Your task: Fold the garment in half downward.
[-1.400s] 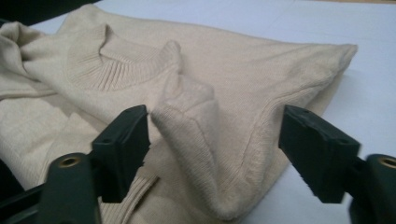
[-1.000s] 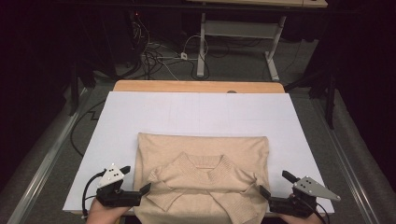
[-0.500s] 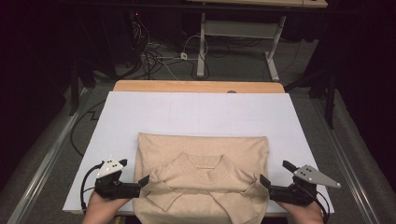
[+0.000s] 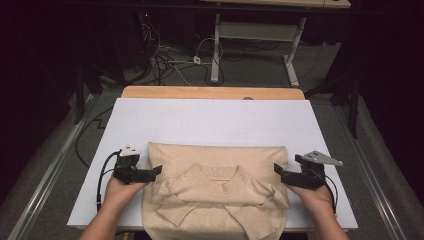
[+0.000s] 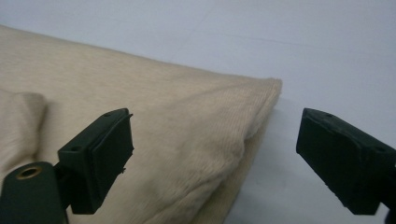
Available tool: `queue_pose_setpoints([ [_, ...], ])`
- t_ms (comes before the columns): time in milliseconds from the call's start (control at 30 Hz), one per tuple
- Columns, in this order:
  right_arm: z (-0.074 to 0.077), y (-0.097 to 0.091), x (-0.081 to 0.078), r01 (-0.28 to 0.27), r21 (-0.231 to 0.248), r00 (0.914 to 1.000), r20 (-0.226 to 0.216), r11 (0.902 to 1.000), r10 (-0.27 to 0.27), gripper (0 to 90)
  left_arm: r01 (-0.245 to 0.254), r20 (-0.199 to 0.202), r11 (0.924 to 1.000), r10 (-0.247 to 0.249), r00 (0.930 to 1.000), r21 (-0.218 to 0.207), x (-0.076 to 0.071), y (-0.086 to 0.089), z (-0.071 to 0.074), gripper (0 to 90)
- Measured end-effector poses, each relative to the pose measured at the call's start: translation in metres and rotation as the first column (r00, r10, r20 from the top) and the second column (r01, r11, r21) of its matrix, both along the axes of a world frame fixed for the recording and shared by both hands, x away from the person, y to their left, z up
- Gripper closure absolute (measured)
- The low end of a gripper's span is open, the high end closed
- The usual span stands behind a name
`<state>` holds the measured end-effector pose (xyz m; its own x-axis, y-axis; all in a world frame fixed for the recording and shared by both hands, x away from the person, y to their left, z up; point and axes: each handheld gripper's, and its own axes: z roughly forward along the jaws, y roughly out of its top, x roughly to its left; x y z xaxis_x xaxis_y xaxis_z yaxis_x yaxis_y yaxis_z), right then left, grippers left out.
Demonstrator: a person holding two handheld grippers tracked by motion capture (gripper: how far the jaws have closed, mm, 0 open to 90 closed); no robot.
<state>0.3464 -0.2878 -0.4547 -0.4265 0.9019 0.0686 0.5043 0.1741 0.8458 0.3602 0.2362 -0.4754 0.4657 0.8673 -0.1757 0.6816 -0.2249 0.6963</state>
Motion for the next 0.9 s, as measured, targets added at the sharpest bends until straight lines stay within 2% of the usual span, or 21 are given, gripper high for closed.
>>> queue_pose_setpoints([
  [67, -0.004, 0.002, 0.012, 0.014, -0.014, 0.9995, -0.027, 0.9998, -0.015, 16.8, -0.008, -0.020, 1.0000, 0.008, 0.9998, 0.004, 0.009, 0.000, -0.003, 3.1],
  [167, -0.013, 0.003, 0.030, 0.039, -0.029, 0.9960, -0.079, 0.9988, -0.041, 19.1, -0.019, -0.044, 0.9998, 0.019, 0.9989, -0.002, 0.019, 0.000, -0.006, 5.0],
  [267, -0.019, 0.006, 0.043, 0.053, -0.084, 0.9905, -0.122, 0.9951, -0.063, 19.1, -0.033, -0.049, 0.9992, 0.034, 0.9982, 0.022, 0.025, -0.003, -0.006, 8.6],
  [333, -0.021, 0.007, 0.048, 0.042, -0.094, 0.9856, -0.159, 0.9947, -0.057, 22.9, -0.021, -0.042, 0.9991, 0.023, 0.9989, 0.036, 0.024, -0.006, -0.006, 15.1],
  [367, -0.021, 0.009, 0.048, 0.029, -0.097, 0.9870, -0.154, 0.9949, -0.044, 26.1, -0.009, -0.036, 0.9989, 0.011, 0.9993, 0.047, 0.024, -0.007, -0.005, 18.0],
  [533, -0.021, 0.011, 0.047, -0.026, -0.070, 0.9881, -0.153, 0.9972, 0.015, 42.8, 0.044, -0.016, 0.9988, -0.043, 0.9989, 0.022, 0.021, -0.013, -0.006, 42.1],
  [600, -0.021, 0.013, 0.045, -0.048, -0.049, 0.9868, -0.157, 0.9977, 0.040, 53.6, 0.062, -0.016, 0.9981, -0.062, 0.9979, 0.005, 0.020, -0.014, -0.006, 50.4],
  [700, -0.021, 0.013, 0.045, -0.068, -0.030, 0.9851, -0.160, 0.9972, 0.062, 62.9, 0.087, -0.020, 0.9959, -0.087, 0.9960, -0.028, 0.020, -0.015, -0.007, 62.8],
  [800, -0.022, 0.013, 0.044, -0.083, -0.009, 0.9829, -0.165, 0.9965, 0.081, 70.0, 0.097, -0.015, 0.9947, -0.097, 0.9952, -0.036, 0.020, -0.015, -0.008, 67.7],
  [900, -0.022, 0.013, 0.043, -0.094, -0.007, 0.9828, -0.160, 0.9955, 0.092, 75.6, 0.096, 0.008, 0.9951, -0.096, 0.9953, -0.022, 0.017, -0.016, -0.008, 70.9],
])
